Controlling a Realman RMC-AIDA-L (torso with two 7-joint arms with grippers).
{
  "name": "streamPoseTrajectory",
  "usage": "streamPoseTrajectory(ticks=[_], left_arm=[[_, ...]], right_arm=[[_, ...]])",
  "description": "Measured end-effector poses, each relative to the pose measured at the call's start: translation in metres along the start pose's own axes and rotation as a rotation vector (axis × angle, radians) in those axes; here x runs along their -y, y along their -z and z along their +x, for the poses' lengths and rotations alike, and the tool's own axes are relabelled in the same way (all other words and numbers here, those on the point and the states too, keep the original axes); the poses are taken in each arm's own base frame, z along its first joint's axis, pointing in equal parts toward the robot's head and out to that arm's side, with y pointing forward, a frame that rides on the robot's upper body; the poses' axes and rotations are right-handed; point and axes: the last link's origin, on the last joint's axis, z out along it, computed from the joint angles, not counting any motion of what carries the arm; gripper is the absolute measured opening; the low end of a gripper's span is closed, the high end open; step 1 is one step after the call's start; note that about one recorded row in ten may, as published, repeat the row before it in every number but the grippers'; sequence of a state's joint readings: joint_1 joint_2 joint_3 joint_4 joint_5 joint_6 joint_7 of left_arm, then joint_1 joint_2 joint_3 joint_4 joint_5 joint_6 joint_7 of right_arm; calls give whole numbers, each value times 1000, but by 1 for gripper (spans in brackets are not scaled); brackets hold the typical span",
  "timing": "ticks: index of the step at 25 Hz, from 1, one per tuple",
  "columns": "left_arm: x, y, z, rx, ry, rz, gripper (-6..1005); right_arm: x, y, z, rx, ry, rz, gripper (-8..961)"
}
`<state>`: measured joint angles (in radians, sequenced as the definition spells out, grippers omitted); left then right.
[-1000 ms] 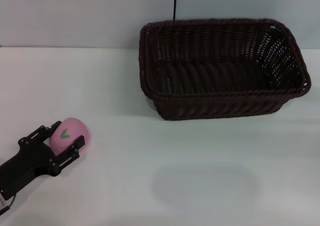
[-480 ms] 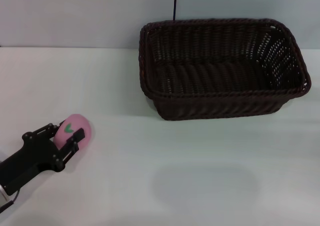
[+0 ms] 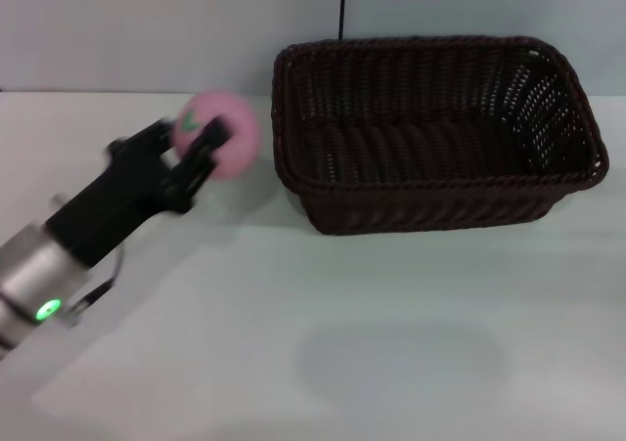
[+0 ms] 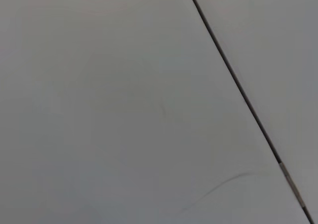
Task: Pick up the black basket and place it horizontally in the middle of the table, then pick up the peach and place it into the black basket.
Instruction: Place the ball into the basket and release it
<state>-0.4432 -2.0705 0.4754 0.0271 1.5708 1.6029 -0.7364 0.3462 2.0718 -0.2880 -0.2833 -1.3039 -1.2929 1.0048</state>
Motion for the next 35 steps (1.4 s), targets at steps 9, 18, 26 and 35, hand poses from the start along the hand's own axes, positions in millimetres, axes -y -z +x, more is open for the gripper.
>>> streamPoseTrajectory(ticks=[9, 18, 26, 35], left_arm=[[-14, -83, -1, 82, 11, -125, 260], [-8, -82, -10, 129, 33, -65, 374], [-6, -77, -7, 112, 36, -60, 713], [1, -56, 6, 12, 16, -33, 783]], right_arm=[[-7, -1, 10, -16, -21, -11, 620], [-12, -4, 14, -27, -28, -25, 620], [-17, -13, 13, -27, -27, -45, 620], [-18, -13, 14, -26, -30, -46, 620]])
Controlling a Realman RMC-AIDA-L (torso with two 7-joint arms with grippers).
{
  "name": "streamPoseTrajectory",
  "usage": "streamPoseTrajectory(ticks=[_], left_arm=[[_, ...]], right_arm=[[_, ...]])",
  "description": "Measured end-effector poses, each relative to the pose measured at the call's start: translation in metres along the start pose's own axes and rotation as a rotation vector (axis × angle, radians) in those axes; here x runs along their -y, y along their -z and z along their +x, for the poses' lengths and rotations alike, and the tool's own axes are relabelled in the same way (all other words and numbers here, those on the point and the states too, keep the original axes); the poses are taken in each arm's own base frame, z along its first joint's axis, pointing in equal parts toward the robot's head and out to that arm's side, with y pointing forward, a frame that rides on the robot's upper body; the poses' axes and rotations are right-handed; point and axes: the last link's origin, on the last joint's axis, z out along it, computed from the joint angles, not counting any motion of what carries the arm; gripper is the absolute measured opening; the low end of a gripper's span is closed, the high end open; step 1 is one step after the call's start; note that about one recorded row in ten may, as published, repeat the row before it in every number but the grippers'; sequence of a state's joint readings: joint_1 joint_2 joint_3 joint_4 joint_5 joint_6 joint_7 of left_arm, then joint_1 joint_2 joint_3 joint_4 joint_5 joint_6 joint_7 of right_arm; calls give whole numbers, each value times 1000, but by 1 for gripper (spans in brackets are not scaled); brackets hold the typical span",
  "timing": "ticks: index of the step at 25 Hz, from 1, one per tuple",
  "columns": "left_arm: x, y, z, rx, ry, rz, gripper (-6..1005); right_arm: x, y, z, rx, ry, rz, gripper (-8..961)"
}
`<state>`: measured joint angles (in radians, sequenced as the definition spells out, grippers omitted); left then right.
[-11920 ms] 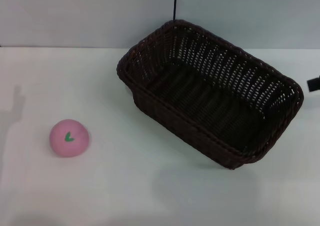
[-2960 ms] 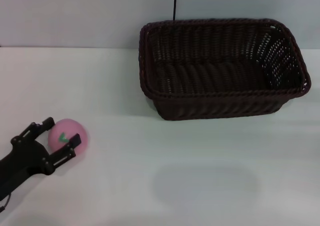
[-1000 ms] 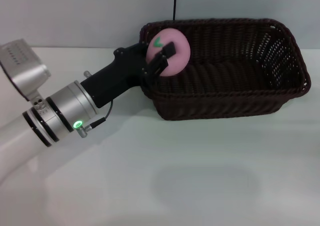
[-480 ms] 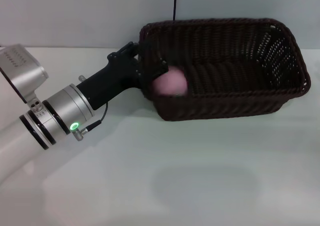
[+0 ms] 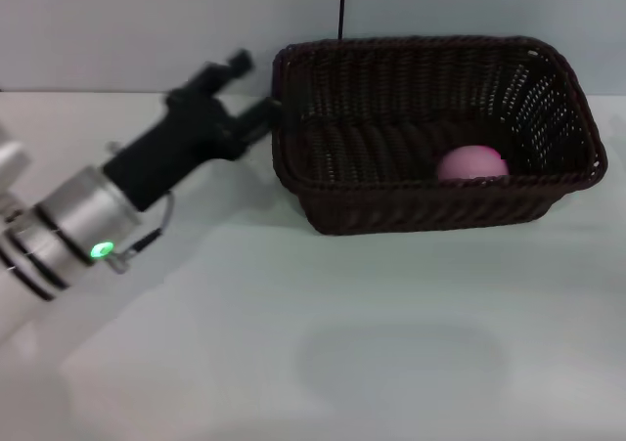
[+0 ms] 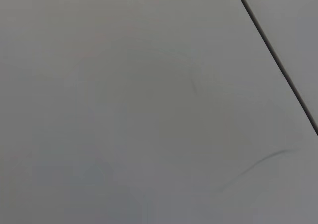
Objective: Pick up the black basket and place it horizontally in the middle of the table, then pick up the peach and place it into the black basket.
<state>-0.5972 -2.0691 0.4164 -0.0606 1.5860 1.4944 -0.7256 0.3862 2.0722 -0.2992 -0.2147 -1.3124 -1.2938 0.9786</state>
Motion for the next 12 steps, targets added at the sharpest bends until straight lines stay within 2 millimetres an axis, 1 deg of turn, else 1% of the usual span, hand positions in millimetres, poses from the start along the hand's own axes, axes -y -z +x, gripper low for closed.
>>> streamPoseTrajectory(ticks=[1, 2, 3, 5, 6, 7, 8, 9, 10, 11, 12], left_arm=[[3, 8, 3, -30, -6, 23, 782], [3, 8, 3, -30, -6, 23, 781], [10, 28, 10, -99, -27, 88, 780], [10, 28, 10, -99, -27, 88, 778], [17, 64, 17, -204, -77, 218, 777], [20, 89, 21, -271, -112, 321, 776], [21, 97, 22, -291, -124, 354, 775], [21, 111, 23, -317, -141, 406, 774], [22, 132, 24, -354, -165, 495, 773], [22, 132, 24, -354, -165, 495, 773], [22, 143, 24, -369, -175, 544, 772]], right_arm=[[0, 0, 0, 0, 0, 0, 620], [1, 1, 0, 3, -1, 4, 620], [2, 3, -1, 8, -2, 8, 620], [7, 9, -4, 29, -4, 32, 620], [7, 9, -4, 29, -4, 32, 620], [10, 12, -6, 45, -7, 49, 620], [14, 15, -9, 67, -14, 74, 620], [17, 18, -11, 82, -18, 90, 620], [23, 24, -15, 111, -24, 122, 620], [23, 24, -15, 111, -24, 122, 620], [25, 27, -16, 121, -25, 132, 620]])
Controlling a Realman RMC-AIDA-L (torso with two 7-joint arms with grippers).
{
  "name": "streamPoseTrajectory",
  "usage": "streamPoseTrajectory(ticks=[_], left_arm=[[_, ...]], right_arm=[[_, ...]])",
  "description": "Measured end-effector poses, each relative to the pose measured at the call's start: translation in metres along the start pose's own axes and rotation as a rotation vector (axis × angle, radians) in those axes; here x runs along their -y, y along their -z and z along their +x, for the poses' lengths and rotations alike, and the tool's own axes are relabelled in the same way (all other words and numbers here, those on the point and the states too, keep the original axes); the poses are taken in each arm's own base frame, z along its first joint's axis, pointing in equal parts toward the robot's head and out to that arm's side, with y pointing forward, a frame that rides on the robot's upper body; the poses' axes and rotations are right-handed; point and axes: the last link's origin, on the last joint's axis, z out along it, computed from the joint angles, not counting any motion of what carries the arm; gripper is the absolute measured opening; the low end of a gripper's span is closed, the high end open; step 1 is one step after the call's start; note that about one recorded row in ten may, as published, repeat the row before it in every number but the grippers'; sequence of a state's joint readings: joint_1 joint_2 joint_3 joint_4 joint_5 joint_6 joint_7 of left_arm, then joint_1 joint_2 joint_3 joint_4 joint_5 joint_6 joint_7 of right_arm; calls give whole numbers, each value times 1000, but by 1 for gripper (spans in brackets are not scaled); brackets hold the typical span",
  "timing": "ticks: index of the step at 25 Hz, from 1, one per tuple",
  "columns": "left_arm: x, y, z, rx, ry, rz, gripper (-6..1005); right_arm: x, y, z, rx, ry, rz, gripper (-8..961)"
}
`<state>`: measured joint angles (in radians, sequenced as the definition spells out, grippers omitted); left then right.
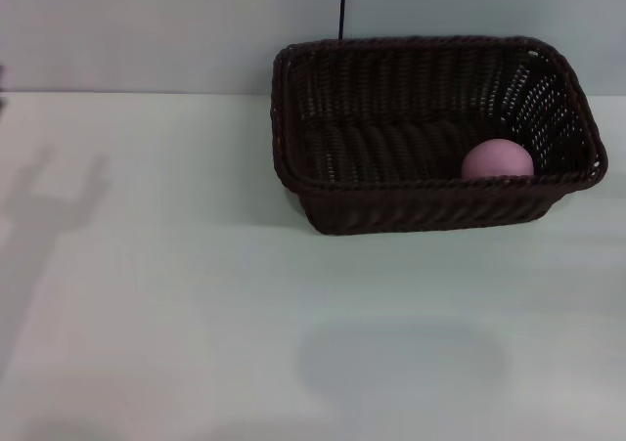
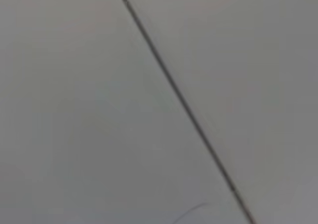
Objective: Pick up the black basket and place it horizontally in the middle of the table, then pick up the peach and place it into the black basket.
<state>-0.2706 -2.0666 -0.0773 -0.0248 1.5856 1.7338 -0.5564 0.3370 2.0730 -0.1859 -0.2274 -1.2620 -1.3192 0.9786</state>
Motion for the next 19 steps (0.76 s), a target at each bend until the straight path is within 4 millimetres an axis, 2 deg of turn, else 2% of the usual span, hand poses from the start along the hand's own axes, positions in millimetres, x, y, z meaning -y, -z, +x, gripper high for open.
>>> streamPoseTrajectory(ticks=[1, 3, 4, 5, 6, 19], left_arm=[[6, 8, 3, -9, -10, 43, 772], [6, 8, 3, -9, -10, 43, 771], [13, 19, 6, -17, -22, 98, 770], [13, 19, 6, -17, -22, 98, 770], [19, 27, 9, -22, -32, 137, 770], [20, 24, 7, -15, -30, 149, 770]], right_arm=[[2, 2, -2, 10, 0, 8, 620], [8, 9, -9, 51, -3, 32, 620], [8, 9, -9, 51, -3, 32, 620], [10, 12, -11, 64, -4, 39, 620], [11, 14, -12, 72, -4, 41, 620], [14, 23, -15, 98, -5, 50, 620]])
